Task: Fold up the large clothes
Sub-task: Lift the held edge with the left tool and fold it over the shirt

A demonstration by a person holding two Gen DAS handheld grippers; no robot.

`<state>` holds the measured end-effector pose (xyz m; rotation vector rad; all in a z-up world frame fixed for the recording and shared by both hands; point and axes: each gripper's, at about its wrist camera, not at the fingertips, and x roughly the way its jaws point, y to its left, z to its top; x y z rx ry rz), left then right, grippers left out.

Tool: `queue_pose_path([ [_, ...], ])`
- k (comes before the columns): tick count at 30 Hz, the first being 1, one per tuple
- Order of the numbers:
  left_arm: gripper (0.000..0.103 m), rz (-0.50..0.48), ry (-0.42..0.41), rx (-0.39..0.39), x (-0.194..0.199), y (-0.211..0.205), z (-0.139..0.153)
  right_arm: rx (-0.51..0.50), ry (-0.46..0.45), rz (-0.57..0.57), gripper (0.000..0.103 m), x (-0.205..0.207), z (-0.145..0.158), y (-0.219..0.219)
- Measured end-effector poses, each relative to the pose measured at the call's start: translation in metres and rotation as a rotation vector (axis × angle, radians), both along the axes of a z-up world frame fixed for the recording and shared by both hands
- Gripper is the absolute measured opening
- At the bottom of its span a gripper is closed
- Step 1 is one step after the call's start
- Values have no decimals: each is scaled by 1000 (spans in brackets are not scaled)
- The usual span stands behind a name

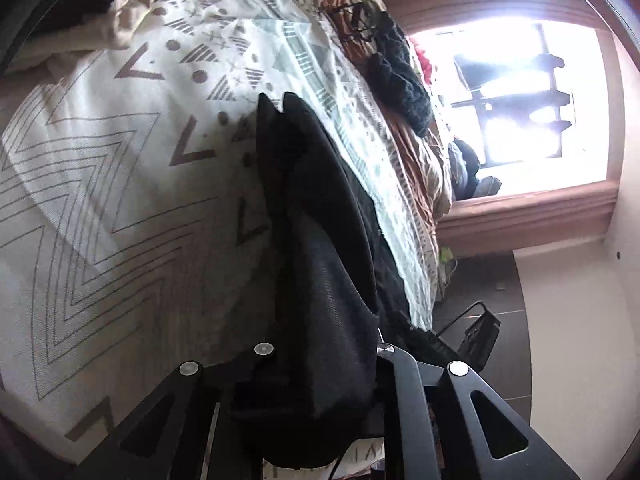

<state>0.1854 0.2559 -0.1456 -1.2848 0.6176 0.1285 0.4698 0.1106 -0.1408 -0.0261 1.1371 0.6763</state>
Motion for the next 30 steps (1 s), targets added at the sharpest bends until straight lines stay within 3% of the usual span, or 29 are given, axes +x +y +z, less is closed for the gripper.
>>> queue_pose_path([
  [9, 16, -63, -116, 67, 26, -25, 58, 88, 37, 18, 23, -82, 0, -63],
  [16, 16, -84, -133, 118, 39, -42, 83, 90, 53, -16, 23, -122, -14, -97],
  [24, 16, -154, -125, 181, 60, -78, 100, 115, 87, -15, 23, -138, -56, -106],
  [30, 16, -224, -156, 225, 92, -114, 122, 139, 79, 25, 23, -136, -59, -109],
])
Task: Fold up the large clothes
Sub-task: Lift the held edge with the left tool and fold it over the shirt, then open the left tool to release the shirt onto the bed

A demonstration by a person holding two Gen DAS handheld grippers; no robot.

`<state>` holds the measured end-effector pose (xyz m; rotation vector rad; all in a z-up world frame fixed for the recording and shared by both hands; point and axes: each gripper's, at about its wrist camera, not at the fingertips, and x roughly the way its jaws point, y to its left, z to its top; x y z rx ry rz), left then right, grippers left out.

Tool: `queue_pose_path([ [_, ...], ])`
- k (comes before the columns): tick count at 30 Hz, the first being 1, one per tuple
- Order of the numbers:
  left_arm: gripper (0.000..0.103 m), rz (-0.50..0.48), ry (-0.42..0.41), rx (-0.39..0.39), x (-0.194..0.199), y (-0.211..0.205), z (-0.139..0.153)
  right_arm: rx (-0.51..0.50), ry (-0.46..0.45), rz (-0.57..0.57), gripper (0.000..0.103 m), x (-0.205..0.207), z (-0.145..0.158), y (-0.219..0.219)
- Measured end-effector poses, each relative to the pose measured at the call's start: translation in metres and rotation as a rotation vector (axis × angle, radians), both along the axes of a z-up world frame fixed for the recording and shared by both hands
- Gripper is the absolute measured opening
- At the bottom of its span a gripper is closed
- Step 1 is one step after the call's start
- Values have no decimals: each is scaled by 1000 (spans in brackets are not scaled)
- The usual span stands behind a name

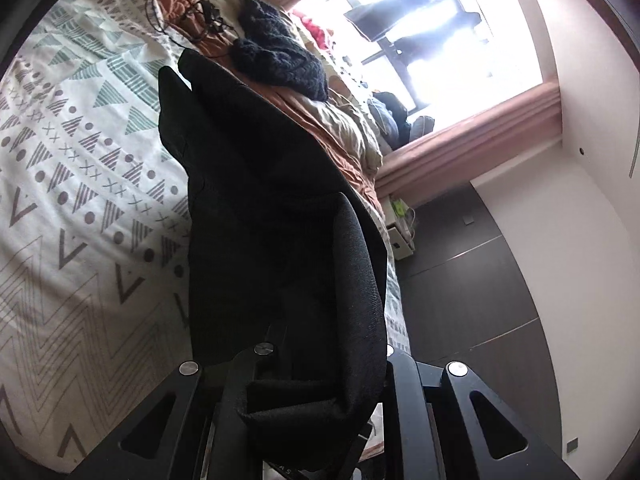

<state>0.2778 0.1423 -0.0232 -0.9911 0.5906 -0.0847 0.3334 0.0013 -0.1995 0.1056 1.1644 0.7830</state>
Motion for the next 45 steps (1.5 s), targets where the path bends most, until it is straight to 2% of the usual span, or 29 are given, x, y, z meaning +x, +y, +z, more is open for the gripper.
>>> queue_pose_path([
  [4, 16, -51, -16, 21, 22, -25, 10, 71, 44, -5, 23, 6, 8, -21],
  [6, 16, -77, -18, 35, 35, -37, 13, 95, 35, -29, 23, 8, 16, -40],
  [15, 17, -191, 45, 71, 96, -94, 1, 170, -4, -223, 23, 20, 45, -141],
  [22, 17, -284, 140, 93, 142, -148, -31, 168, -12, -357, 23, 22, 53, -206],
  [25, 17, -347, 214, 114, 159, -178, -52, 154, -2, -397, 23, 26, 49, -224],
  [27, 18, -377, 275, 155, 168, -196, -64, 148, 7, -419, 23, 25, 47, -235],
  [29, 26, -393, 300, 177, 172, -210, -71, 144, 11, -434, 23, 25, 45, -242],
  [31, 32, -395, 285, 160, 171, -215, -72, 143, 13, -446, 23, 22, 45, -249],
  [32, 41, -395, 267, 148, 170, -214, -71, 144, 15, -452, 23, 22, 45, -252],
  [33, 47, -401, 237, 121, 168, -211, -69, 147, 16, -456, 25, 22, 45, -255],
  [34, 59, -406, 203, 82, 166, -206, -66, 151, 17, -458, 28, 23, 46, -254],
  [36, 64, -406, 150, 8, 160, -193, -61, 171, 18, -464, 42, 25, 48, -254],
  [38, 65, -379, 140, 22, 155, -181, -55, 196, 9, -459, 56, 25, 50, -252],
  [42, 65, -298, 158, 88, 133, -144, -52, 241, -23, -413, 59, 30, 62, -237],
  [44, 65, -254, 191, 102, 120, -122, -57, 253, -35, -384, 75, 33, 66, -227],
  [45, 65, -233, 206, 107, 114, -116, -58, 257, -42, -374, 78, 35, 68, -220],
])
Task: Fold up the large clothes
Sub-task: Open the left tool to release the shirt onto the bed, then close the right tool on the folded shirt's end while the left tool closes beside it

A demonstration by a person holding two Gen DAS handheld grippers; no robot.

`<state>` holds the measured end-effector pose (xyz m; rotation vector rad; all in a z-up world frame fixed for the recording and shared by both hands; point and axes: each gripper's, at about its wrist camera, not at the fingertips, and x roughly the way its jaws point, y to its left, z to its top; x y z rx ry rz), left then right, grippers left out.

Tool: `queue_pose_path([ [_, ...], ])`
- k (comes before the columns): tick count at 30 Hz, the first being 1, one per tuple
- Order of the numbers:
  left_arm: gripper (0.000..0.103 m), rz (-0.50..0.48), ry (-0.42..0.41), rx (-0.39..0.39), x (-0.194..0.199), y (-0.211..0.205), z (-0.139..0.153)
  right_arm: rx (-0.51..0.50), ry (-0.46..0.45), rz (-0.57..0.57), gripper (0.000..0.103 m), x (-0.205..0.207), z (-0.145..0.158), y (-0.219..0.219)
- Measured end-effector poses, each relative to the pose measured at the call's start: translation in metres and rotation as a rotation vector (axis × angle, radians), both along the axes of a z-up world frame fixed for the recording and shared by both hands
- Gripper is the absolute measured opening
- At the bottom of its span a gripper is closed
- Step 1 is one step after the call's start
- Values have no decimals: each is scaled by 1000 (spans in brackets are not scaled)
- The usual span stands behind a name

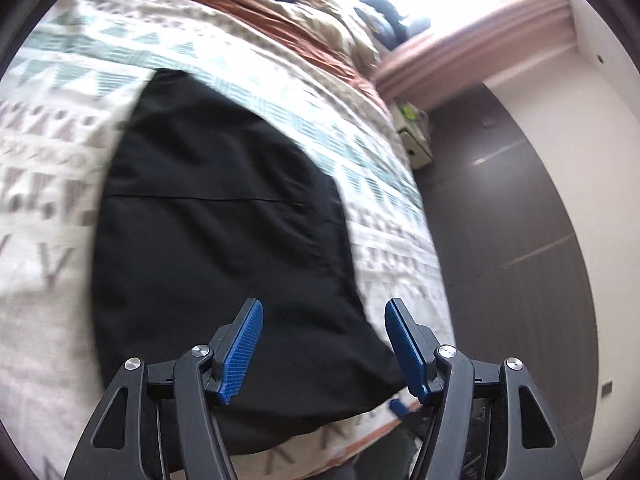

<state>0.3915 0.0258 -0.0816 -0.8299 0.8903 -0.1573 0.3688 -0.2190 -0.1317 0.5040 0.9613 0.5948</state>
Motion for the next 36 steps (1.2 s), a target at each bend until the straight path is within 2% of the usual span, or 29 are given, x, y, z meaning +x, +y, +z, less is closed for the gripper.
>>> queue_pose_path([
  [5, 65, 124, 86, 16, -42, 36, -25, 31, -22, 38, 79, 9, 0, 21],
  [10, 65, 193, 169, 16, -78, 62, -49, 12, 20, 0, 78, 23, -18, 29],
  [12, 65, 213, 185, 11, -95, 69, -54, -7, 24, -19, 66, 28, -21, 28],
  [14, 65, 225, 199, 0, -105, 74, -63, -13, 20, -14, 28, 31, -22, 28],
  [15, 65, 225, 205, -6, -106, 74, -65, -7, 17, -6, 21, 32, -22, 27],
  [17, 65, 212, 208, -8, -102, 71, -71, 10, 1, 6, 16, 33, -22, 24],
  [23, 65, 156, 201, -9, -90, 52, -75, 54, 41, -59, 14, 32, -34, 0],
  [29, 65, 129, 194, -13, -87, 45, -75, 49, 76, -99, 14, 35, -51, -18],
  [36, 65, 150, 185, -20, -87, 55, -73, 67, 107, -141, 13, 40, -56, -31],
])
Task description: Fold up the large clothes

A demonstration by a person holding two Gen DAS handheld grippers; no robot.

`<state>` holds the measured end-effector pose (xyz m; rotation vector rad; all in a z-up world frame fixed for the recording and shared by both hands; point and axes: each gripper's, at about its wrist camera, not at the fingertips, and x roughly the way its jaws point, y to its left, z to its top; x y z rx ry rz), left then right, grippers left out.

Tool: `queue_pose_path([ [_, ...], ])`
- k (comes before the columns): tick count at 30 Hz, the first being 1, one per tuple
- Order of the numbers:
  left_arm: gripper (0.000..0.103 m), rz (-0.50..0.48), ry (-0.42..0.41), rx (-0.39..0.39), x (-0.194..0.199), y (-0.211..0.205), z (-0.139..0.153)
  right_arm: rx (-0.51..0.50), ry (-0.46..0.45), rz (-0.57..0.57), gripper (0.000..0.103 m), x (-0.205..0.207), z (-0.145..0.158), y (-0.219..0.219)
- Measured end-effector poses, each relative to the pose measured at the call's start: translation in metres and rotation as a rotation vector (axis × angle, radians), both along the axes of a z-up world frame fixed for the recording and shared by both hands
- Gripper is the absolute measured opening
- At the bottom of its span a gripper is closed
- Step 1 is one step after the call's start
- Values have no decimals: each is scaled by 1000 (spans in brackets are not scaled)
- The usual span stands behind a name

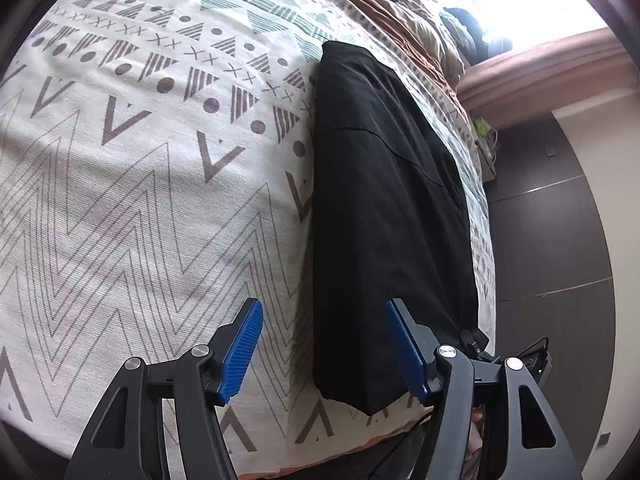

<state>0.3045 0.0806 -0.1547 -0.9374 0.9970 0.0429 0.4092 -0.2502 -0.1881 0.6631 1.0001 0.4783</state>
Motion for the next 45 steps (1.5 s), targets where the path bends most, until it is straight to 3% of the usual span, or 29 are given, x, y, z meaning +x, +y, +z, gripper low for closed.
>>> queue_pose_path([
  [13, 65, -58, 17, -47, 21, -17, -19, -6, 10, 5, 15, -3, 1, -10],
  [15, 65, -87, 15, -49, 26, -27, -22, -21, 19, 14, 19, -1, 4, -11],
  [17, 65, -106, 16, -46, 30, -34, -24, -56, 24, 17, 37, 1, 7, -12],
  [19, 65, -110, 17, -41, 34, -40, -26, -100, 20, 11, 44, 2, 9, -15],
  [23, 65, -118, 20, -9, 39, -46, -25, -86, 47, -2, 47, 7, -1, -23],
  [27, 64, -114, 18, -2, 39, -47, -26, -40, 69, -3, 46, 12, -12, -25],
  [28, 59, -116, 15, 2, 39, -49, -25, -29, 68, -3, 39, 12, -14, -24],
  [29, 54, -120, 14, 14, 41, -52, -24, -12, 62, 3, 24, 12, -15, -24],
  [32, 43, -131, 18, 47, 41, -55, -22, -13, 53, 19, 18, 8, -14, -18],
  [38, 34, -152, 19, 76, 41, -52, -18, -13, 35, 19, 16, -7, -8, -19],
  [45, 32, -209, 29, 128, 46, -52, -7, -19, 58, 15, 15, -32, -7, -20],
])
